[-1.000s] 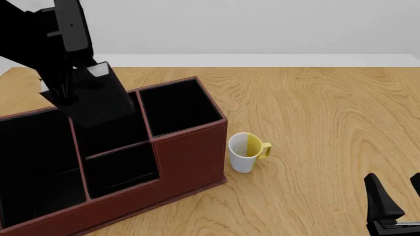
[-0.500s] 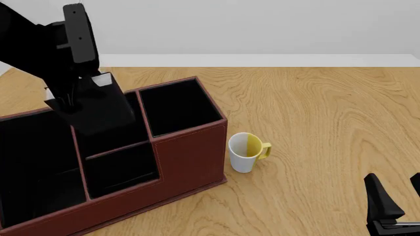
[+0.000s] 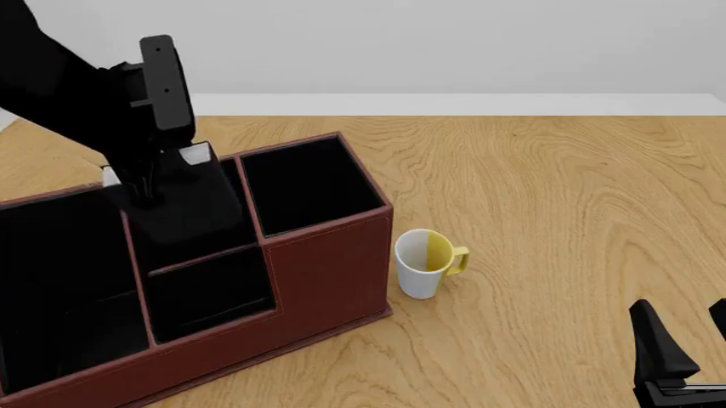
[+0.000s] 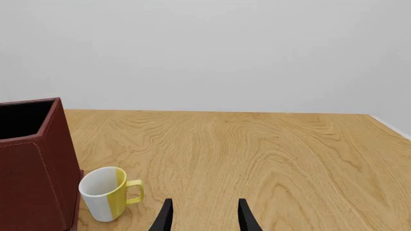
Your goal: Pick up the book and place it in the front compartment of the caddy.
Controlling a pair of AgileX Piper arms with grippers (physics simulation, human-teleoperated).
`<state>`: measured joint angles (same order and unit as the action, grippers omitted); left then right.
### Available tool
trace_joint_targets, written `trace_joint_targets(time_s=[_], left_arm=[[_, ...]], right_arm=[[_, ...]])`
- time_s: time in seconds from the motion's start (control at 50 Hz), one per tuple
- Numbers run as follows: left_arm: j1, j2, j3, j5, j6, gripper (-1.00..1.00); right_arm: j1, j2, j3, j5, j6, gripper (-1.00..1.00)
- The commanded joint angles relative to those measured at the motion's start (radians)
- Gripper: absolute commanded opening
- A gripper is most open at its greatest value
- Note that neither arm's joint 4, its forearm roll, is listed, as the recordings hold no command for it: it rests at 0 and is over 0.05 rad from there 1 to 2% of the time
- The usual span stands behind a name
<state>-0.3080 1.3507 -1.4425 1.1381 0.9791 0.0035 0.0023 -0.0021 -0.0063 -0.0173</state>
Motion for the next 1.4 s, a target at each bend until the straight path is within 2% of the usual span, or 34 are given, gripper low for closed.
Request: trace_joint_targets(time_s=[0.02,0.22,0.3,0.62,0.98,1.4], left_arm=[[0.015,0.012,0.021,-0.043,0.03,-1.0],[0.02,0.03,0.053,-0.08,0.035,-1.0],[0.002,0.047,0.041,-0.078,0.012,-1.0],[0.024,0.057,0.062,-0.104,0.015,-1.0],[0.084,0.053,0.116,-0.155,0.065,-1.0],[0.102,0.077,0.136,-0.195,0.061,-1.0]], right_arm=[[0.0,0.0,0.0,0.0,0.0,1.0],[0.0,0.0,0.0,0.0,0.0,1.0],[0.0,0.0,0.0,0.0,0.0,1.0],[0.0,0.0,0.0,0.0,0.0,1.0],[0.0,0.0,0.0,0.0,0.0,1.0],[0.0,0.0,0.0,0.0,0.0,1.0]])
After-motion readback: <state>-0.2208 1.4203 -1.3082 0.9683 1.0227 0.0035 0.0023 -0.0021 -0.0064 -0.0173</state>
